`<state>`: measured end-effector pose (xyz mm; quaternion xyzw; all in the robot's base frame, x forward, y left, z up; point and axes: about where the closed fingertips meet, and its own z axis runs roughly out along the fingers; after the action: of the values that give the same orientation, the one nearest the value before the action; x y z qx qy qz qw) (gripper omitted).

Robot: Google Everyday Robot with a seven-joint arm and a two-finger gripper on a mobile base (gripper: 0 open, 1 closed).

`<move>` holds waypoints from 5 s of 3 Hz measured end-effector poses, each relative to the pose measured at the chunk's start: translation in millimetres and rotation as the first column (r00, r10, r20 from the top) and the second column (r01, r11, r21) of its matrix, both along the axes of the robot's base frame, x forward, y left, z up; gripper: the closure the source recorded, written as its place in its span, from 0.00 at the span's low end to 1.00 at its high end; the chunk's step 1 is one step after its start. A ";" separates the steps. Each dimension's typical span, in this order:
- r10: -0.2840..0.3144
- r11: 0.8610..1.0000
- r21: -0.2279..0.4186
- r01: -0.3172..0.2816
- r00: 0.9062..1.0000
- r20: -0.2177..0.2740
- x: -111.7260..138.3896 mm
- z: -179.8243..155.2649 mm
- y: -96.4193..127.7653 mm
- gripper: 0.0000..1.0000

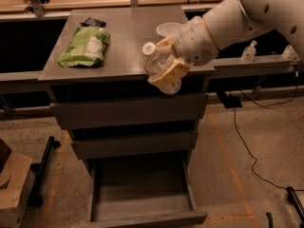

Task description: Pick blue plastic bottle from bottom drawer and place on counter

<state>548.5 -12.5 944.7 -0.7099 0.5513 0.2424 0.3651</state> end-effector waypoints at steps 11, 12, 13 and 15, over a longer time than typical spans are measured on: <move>-0.503 0.783 0.327 0.529 0.848 -0.168 194.2 36.1 -47.2 0.85; -0.479 0.781 0.334 0.528 0.849 -0.221 196.3 26.7 -50.9 0.61; -0.471 0.774 0.341 0.533 0.845 -0.252 203.2 19.1 -54.5 0.38; -0.463 0.768 0.347 0.538 0.841 -0.280 217.6 8.5 -53.0 0.00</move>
Offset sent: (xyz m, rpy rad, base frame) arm 0.0823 -0.0011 0.0860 0.0781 -0.2067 -0.0623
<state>766.1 -65.5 953.3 -0.4184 0.6872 0.3089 0.5072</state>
